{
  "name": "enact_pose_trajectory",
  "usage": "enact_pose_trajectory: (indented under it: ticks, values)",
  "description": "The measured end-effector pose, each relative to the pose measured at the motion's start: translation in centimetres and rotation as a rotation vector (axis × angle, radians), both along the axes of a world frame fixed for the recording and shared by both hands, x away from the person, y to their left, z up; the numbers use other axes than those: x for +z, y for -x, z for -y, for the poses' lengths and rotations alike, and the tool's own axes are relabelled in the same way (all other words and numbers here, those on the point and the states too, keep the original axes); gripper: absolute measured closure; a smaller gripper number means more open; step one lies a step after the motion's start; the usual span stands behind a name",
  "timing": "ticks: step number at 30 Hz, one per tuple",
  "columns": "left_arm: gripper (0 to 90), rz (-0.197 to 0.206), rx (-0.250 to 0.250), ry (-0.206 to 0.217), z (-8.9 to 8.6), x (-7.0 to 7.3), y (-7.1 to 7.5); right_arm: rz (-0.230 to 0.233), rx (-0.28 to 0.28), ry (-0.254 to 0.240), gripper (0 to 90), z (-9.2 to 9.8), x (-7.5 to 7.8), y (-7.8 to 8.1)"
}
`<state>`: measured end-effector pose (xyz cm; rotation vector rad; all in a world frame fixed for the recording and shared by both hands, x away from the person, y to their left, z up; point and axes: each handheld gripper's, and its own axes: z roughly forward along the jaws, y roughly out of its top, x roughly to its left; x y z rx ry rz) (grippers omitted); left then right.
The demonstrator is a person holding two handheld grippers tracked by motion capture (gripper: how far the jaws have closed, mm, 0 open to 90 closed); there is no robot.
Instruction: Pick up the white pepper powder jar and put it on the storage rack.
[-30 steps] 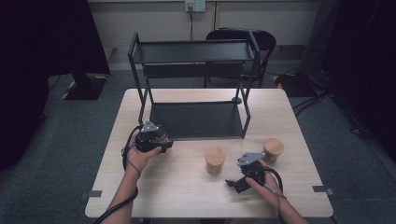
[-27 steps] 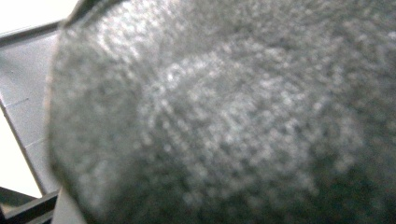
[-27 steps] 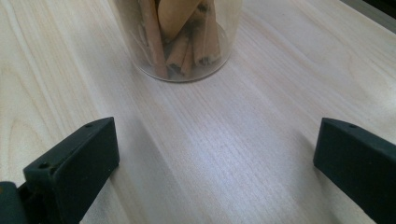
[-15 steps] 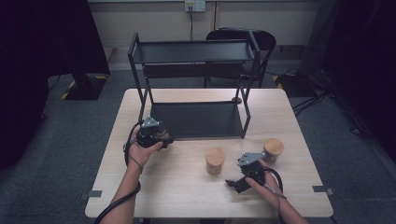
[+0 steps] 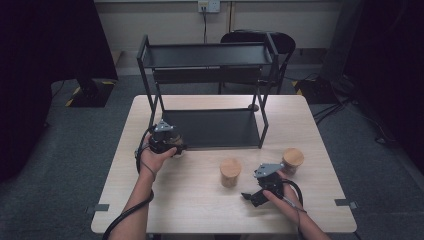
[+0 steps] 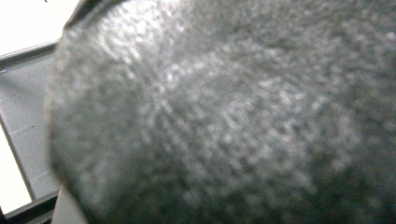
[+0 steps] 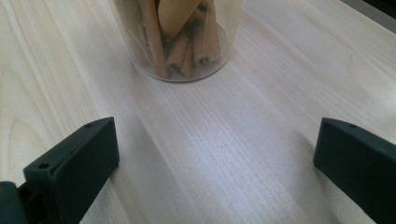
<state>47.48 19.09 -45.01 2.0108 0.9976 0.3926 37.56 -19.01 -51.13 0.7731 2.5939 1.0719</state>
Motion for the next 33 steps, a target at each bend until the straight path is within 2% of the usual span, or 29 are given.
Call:
enact_pose_trajectory:
  ticks: [19, 33]
  values:
    - [30.7, 0.006, 0.019, -0.006, 0.5, 0.4, -1.7, 0.000, 0.000, 0.000, 0.0, 0.0, 0.0, 0.0]
    - [30.7, 0.004, 0.032, -0.007, 0.6, 0.0, -2.4, 0.000, 0.000, 0.000, 0.0, 0.0, 0.0, 0.0]
